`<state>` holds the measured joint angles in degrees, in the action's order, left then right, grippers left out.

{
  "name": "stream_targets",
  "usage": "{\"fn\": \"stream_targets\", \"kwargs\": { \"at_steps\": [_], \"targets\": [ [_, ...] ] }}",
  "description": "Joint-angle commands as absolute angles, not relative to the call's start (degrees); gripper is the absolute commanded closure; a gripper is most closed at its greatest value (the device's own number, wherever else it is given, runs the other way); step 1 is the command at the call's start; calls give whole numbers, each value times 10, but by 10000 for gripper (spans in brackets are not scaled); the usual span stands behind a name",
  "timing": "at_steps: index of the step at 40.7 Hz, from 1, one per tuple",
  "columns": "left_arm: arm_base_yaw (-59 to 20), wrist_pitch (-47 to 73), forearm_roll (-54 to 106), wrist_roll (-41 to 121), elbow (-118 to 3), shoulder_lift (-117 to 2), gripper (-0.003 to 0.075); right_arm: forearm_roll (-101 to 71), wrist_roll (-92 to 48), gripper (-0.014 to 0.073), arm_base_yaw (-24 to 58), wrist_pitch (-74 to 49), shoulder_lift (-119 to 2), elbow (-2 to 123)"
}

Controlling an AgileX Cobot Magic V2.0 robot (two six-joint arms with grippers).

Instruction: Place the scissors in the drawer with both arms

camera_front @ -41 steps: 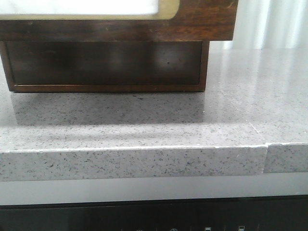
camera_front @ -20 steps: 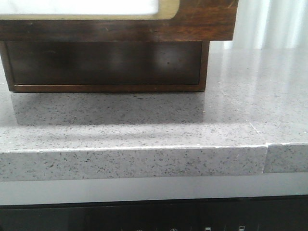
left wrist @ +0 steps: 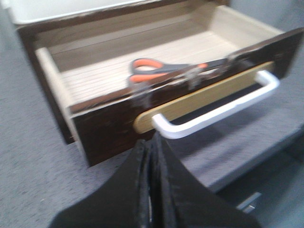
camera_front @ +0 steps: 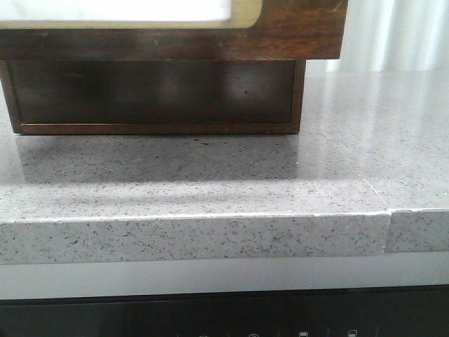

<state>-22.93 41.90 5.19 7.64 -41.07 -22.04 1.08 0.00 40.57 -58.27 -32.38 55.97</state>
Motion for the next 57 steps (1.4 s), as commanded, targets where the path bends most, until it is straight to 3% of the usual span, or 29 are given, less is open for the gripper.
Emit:
{"fn": "stream_targets", "kwargs": {
  "at_steps": [1,11,26,44,57],
  "targets": [
    [-181,295,51,73,-349,-190,741,18,0,710,406,-541,-326,571],
    [-66,122,72,73,-145,-80,741,18,0,710,406,-541,-326,571],
    [-48,4,72,73,13,5,741,18,0,710,406,-541,-326,571],
    [-30,10,17,22,17,13,741,18,0,710,406,-542,-326,571],
    [-29,-63,25,22,17,13,741,18,0,710,406,-542,-326,571]
  ]
}}
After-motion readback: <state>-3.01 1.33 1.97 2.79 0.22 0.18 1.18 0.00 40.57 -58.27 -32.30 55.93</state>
